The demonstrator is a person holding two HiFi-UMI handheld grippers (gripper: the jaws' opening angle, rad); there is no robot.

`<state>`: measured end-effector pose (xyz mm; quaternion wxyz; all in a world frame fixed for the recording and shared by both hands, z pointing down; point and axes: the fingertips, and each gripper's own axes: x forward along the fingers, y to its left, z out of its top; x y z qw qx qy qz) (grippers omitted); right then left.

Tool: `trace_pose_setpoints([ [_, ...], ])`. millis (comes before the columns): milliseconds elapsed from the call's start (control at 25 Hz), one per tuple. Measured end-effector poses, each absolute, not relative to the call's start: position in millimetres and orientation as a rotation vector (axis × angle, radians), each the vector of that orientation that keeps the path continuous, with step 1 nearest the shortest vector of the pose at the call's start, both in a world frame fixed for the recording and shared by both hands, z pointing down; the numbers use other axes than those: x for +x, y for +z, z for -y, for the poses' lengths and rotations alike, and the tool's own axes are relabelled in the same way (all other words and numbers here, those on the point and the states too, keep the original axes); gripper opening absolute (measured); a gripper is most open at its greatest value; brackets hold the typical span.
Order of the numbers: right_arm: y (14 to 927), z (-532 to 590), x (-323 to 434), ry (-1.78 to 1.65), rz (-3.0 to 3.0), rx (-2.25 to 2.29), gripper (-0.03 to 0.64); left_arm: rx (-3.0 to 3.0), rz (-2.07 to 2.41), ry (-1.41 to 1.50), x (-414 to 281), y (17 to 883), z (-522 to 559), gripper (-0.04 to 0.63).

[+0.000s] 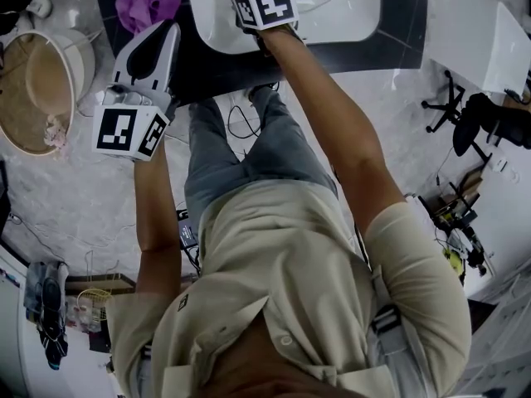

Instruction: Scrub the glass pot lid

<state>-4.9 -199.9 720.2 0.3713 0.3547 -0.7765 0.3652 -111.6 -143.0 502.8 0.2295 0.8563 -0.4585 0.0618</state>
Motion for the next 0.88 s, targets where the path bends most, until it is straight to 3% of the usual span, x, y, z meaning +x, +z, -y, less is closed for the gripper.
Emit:
trace_pose_setpoints([
  [320, 736, 195, 45, 1.137, 1.948, 0.921, 0.043, 2.379, 1.232, 0.182, -89, 501, 150, 0.015],
  [880, 732, 233, 218, 1.192, 1.806, 1.268, 0.044, 2.423, 1.174, 0.213, -41, 492, 155, 0.016],
])
